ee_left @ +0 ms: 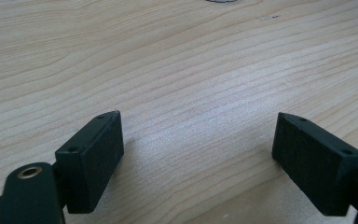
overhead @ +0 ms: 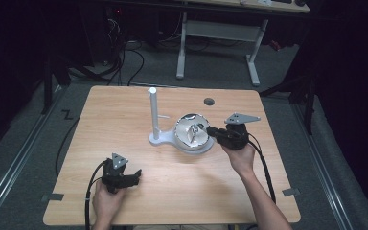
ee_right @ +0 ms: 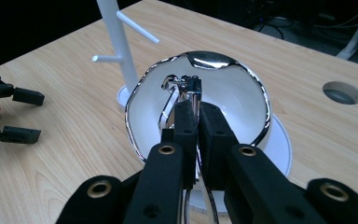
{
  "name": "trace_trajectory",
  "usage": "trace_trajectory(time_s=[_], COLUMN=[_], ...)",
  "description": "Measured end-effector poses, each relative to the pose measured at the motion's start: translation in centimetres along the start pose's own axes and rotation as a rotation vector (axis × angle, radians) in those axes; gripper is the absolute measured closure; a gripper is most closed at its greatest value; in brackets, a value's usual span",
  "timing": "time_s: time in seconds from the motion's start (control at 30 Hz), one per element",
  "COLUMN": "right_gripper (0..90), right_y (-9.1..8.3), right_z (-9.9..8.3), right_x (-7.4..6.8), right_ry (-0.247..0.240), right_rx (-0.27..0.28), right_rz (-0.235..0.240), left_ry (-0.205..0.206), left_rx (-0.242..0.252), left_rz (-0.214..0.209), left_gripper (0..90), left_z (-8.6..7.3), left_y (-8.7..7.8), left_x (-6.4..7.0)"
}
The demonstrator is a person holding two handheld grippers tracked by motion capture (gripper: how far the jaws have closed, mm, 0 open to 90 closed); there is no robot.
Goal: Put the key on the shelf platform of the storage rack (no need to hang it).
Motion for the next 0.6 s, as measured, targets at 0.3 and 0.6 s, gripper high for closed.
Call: trace_trajectory(time_s=[0.3,0.6], right_gripper=[86.9,86.7], right_y=[1.5,3.3], right_z=[-0.1,-0.8], right_x=[0.2,0.6], right_ry=[0.012,0.028], right_rx=[-0.017,-0.051], right_rz=[0.006,0.002], left_ry=[-0.001,-0.001], left_rx=[0.001,0.001], left_rz=[0.001,0.001], left_gripper=[16.8,16.8], left_z=[0.0,0.0], left_y=[0.0,0.0], left_x=[0.0,0.0])
Point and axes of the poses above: each handheld gripper's, and its own axes: y roughly forward along the jaws, z roughly out of its top, x roughly to its right, the point moved 9 cm from there along y, roughly forward along the jaws
